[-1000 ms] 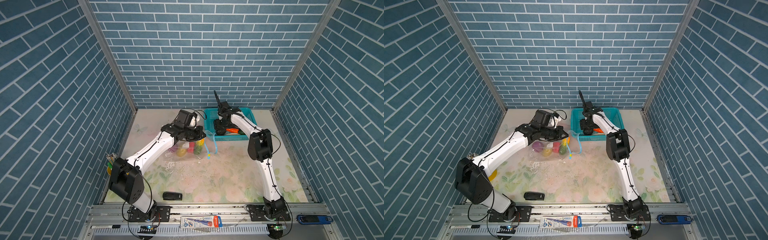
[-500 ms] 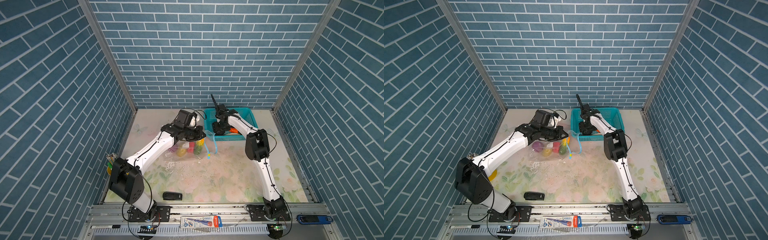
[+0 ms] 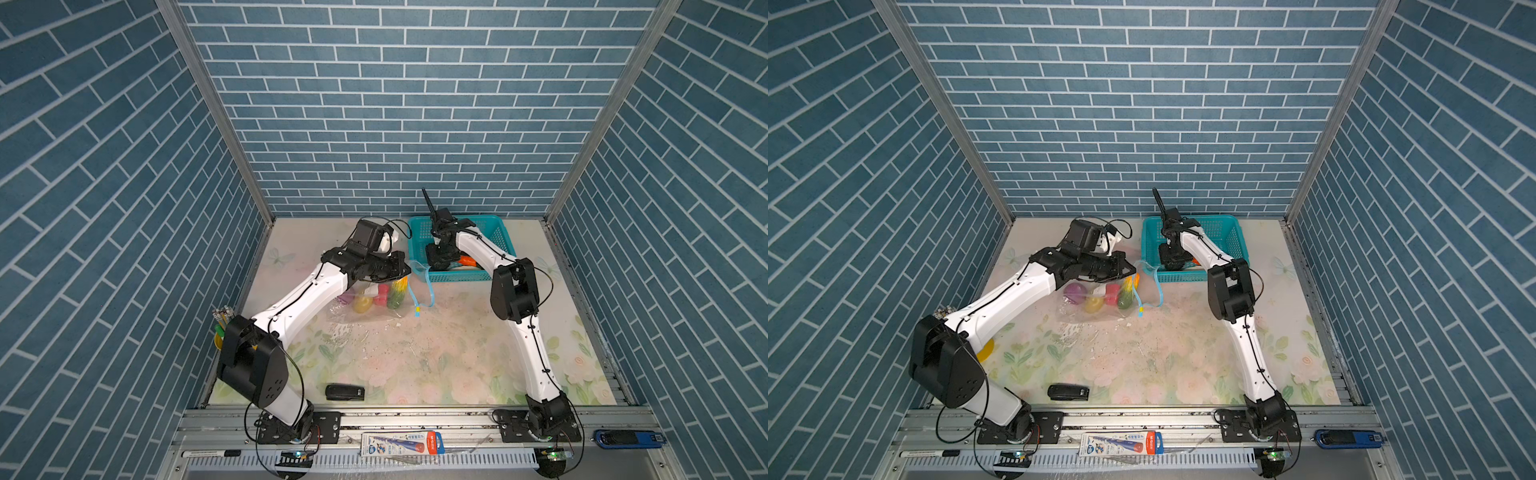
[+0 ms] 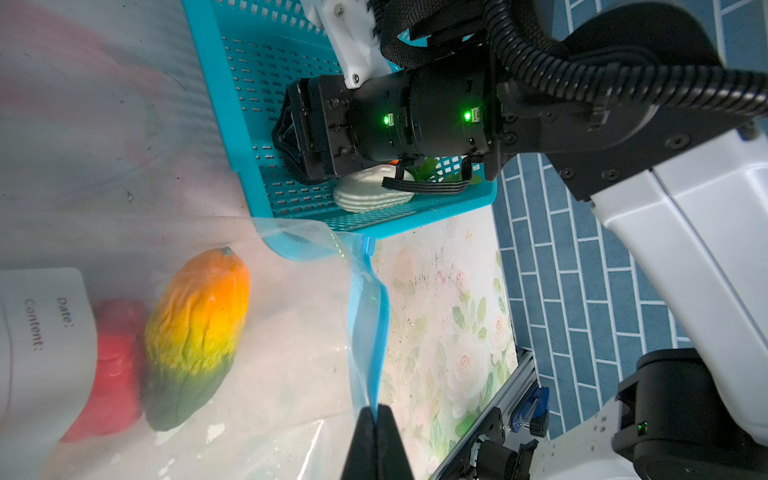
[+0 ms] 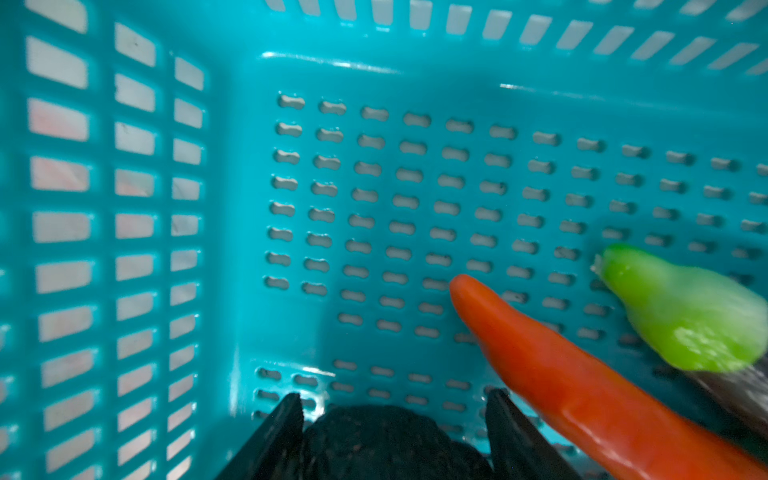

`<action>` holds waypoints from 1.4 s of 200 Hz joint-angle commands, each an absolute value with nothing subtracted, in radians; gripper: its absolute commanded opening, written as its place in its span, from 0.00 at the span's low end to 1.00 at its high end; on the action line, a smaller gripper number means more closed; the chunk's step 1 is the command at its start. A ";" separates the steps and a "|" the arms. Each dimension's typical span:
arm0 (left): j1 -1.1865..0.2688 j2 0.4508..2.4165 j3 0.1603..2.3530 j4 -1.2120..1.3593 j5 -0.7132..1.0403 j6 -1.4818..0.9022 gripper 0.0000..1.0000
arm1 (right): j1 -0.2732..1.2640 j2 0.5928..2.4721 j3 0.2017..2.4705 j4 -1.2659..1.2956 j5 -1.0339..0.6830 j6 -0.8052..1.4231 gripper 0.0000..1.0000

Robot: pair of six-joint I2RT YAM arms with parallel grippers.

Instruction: Place the food in the zip-top bag and seal the zipper

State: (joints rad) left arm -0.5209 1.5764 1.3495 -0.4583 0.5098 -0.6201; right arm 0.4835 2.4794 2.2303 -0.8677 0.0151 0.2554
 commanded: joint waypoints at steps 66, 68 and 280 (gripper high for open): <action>-0.508 1.541 1.338 -0.460 0.506 -0.609 0.00 | 0.474 2.403 2.266 -0.870 -0.034 0.292 0.62; -0.509 1.541 1.337 -0.460 0.507 -0.609 0.00 | 0.473 2.402 2.265 -0.868 -0.040 0.295 0.62; -0.504 1.532 1.330 -0.452 0.509 -0.612 0.00 | 0.401 2.110 1.948 -0.627 -0.276 0.413 0.60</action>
State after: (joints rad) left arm -0.5106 1.5631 1.3430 -0.4576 0.5106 -0.6201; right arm 0.4053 2.2230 2.0075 -0.6800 -0.2447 0.3962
